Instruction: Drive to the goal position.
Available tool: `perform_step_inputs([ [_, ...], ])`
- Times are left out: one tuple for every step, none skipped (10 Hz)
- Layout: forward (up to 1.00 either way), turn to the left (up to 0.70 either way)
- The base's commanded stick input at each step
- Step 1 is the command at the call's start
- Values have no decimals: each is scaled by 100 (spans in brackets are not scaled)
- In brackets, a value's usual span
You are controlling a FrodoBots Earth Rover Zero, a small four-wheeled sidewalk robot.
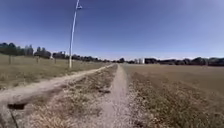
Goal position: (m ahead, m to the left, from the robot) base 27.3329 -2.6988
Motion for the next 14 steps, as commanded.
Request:
perform_step_inputs([
  [70,0],
  [70,0],
  [70,0],
  [70,0],
  [70,0],
  [70,0],
  [70,0],
  [70,0],
  [70,0],
  [70,0],
  [70,-6],
  [70,-14],
  [70,-23],
  [70,-31],
])
